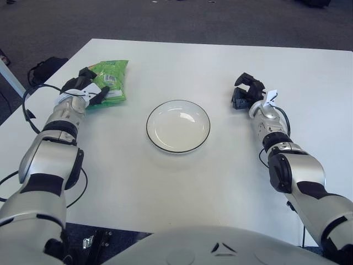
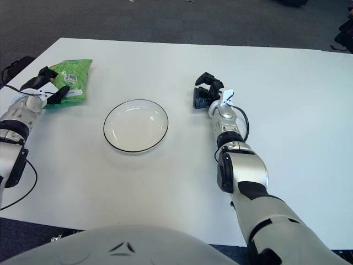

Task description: Put the snack into the plate.

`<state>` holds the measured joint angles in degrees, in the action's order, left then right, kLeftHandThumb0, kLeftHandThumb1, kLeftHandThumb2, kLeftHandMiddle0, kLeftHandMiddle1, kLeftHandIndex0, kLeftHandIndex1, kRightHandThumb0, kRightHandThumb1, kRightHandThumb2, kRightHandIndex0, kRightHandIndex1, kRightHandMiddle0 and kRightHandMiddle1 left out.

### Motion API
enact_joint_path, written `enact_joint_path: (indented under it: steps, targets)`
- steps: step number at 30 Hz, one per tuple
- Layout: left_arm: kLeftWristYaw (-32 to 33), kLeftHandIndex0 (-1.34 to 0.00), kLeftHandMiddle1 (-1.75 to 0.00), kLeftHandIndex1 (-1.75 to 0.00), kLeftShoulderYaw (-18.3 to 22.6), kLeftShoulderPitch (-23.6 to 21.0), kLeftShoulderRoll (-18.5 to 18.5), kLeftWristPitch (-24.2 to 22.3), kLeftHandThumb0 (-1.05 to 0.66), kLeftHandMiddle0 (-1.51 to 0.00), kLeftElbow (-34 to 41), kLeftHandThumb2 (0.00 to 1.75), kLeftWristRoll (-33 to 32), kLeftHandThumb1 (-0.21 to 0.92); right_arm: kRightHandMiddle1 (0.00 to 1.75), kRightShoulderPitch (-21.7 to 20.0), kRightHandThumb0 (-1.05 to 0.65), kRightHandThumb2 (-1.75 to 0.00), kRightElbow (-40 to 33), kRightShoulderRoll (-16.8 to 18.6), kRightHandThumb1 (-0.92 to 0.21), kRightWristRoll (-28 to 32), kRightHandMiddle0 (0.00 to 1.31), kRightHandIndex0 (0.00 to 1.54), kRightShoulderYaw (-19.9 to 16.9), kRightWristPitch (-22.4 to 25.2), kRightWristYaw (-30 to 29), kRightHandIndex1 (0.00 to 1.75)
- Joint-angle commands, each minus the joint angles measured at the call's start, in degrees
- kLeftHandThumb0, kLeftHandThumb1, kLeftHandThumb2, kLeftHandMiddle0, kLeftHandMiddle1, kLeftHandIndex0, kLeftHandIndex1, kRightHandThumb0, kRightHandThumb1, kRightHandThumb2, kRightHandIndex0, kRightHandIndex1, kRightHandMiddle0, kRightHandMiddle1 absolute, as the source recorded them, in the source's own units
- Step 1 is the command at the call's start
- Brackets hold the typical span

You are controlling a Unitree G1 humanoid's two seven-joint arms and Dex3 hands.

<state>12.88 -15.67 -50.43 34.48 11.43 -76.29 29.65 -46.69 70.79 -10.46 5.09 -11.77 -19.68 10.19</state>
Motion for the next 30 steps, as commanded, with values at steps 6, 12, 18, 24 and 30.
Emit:
enact_joint_path:
  steps: [6, 12, 18, 24, 30]
  targets:
    - [-0.72, -0.55, -1.51, -1.75, -1.01, 1.46, -1.37, -1.79, 0.0, -0.84, -0.72, 1.47, 0.73, 0.12, 1.63, 3.64, -0.01, -1.72, 2.22, 1.2, 0.06, -0.68, 0.71, 0.91, 0.67, 3.7, 1.12, 1.75]
    - [-0.34, -0.53, -1.54, -1.75, -2.6, 1.72, -0.47, 1.97, 0.0, -0.82, -0.27, 1.46, 2.07, 0.14, 1.66, 3.54, -0.01, -1.73, 2.21, 1.17, 0.06, -0.66, 0.69, 0.91, 0.79, 4.01, 1.41, 1.75]
    - [1.5, -0.52, -1.53, -1.75, -3.93, 2.1, 0.73, 6.37, 0.0, -0.82, 0.39, 1.45, 2.92, 0.15, 1.68, 3.51, -0.01, -1.74, 2.19, 1.2, 0.07, -0.7, 0.69, 0.91, 1.02, 4.11, 1.33, 1.75]
    - [4.5, -0.51, -1.57, -1.75, -5.07, 3.22, 2.5, 13.73, 0.0, -0.79, 2.67, 1.45, 4.0, 0.16, 1.72, 3.54, -0.01, -1.74, 2.15, 1.25, 0.06, -0.47, 0.66, 0.91, 0.93, 3.96, 1.47, 1.75]
    - [5.8, -0.47, -1.66, -1.75, -5.85, 3.85, 3.69, 18.12, 0.0, -0.73, 2.79, 1.43, 4.68, 0.2, 1.74, 3.48, -0.01, -1.72, 2.08, 1.25, 0.03, -0.55, 0.63, 0.88, 1.03, 4.09, 1.43, 1.75]
